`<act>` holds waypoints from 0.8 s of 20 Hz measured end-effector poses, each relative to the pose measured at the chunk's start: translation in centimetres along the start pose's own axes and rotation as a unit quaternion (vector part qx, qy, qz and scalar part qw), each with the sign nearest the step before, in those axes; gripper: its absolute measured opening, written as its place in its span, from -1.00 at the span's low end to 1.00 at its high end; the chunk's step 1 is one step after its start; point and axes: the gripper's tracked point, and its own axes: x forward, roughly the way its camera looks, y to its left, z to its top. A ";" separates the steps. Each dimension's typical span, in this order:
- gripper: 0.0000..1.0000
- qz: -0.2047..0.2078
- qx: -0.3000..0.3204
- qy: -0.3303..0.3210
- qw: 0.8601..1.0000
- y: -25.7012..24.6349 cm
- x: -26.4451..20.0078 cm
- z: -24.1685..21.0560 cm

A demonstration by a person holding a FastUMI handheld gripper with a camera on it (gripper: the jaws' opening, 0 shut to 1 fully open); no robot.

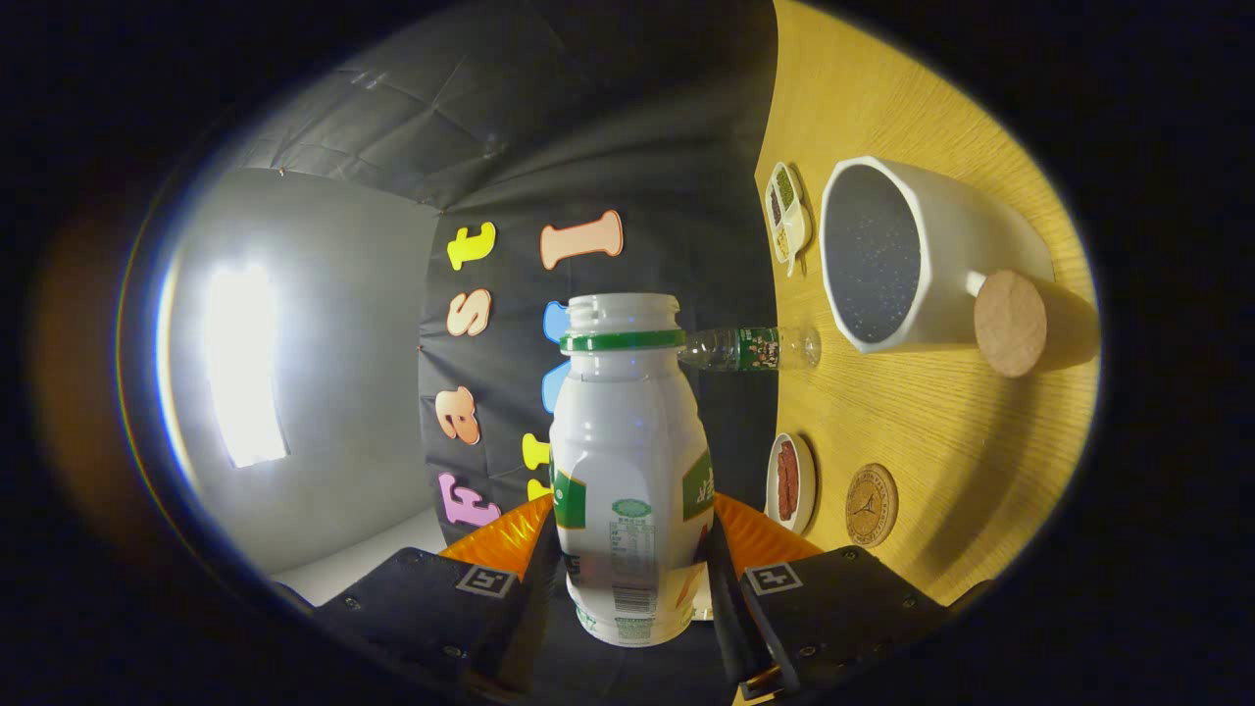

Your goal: Take the bottle from table, then pour the juice into the cup, finally place the bottle on the coaster

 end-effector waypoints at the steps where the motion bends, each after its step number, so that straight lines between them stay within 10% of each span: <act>1: 0.40 0.000 0.002 0.001 1.000 -0.1 0.1 0.0; 16: 0.40 0.014 0.042 -0.011 0.999 0.1 0.5 -0.3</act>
